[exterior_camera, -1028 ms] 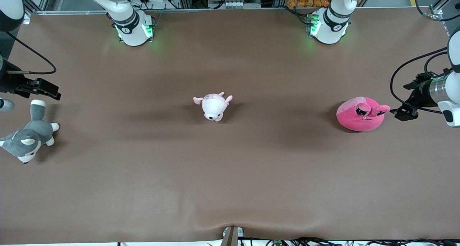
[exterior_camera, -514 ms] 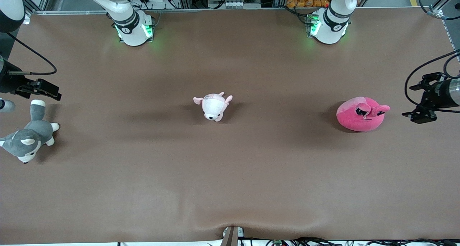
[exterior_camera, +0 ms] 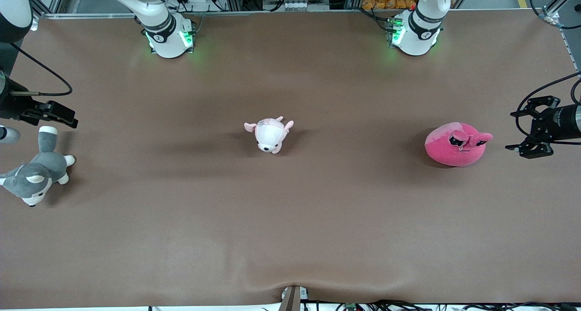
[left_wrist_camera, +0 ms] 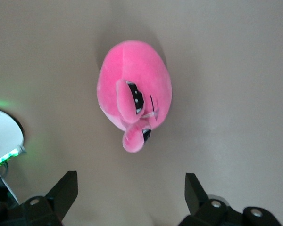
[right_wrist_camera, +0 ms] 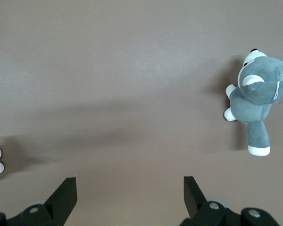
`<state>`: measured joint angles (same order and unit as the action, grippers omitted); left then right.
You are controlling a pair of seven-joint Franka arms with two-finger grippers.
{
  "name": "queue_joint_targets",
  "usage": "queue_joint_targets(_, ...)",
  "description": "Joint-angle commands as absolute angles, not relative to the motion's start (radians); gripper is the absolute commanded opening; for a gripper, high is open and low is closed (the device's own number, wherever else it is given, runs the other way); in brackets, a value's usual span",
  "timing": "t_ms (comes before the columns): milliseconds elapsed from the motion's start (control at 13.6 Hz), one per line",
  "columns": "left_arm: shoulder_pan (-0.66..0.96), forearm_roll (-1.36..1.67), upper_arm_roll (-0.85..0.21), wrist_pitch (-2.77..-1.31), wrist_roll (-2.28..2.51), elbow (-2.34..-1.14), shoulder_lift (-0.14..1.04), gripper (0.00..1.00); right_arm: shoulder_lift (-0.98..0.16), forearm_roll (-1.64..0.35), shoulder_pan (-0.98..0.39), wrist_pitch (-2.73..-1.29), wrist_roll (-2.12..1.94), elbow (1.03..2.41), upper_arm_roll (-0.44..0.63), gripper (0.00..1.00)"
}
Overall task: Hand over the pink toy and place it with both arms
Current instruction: 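Move the left gripper down to the pink plush and close on it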
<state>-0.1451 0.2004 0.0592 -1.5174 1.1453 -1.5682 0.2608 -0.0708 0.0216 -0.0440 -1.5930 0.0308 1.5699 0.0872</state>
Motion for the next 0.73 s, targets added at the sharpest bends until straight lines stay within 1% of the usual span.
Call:
queue_joint_targets(0,-0.213,0.277,0.054,-1.529,1.157,-1.603,0.288,1.00,-0.069,0.021,-0.043,-1.598,0.038,1.572,0.086,1.00)
queue_joint_targets(220,-0.262,0.336,0.052,-1.572,1.129,-1.670,0.304,1.00,-0.069,0.021,-0.046,-1.609,0.040,1.572,0.086,1.00)
queue_joint_targets(367,-0.259,0.364,0.054,-1.617,1.129,-1.726,0.302,1.00,-0.069,0.021,-0.046,-1.609,0.041,1.572,0.084,1.00)
queue_joint_targets(514,-0.267,0.370,0.052,-1.621,1.129,-1.772,0.302,1.00,-0.069,0.021,-0.045,-1.609,0.041,1.572,0.086,1.00)
queue_joint_targets(661,-0.273,0.390,0.052,-1.635,1.121,-1.769,0.324,0.97,-0.069,0.021,-0.044,-1.609,0.041,1.572,0.086,1.00)
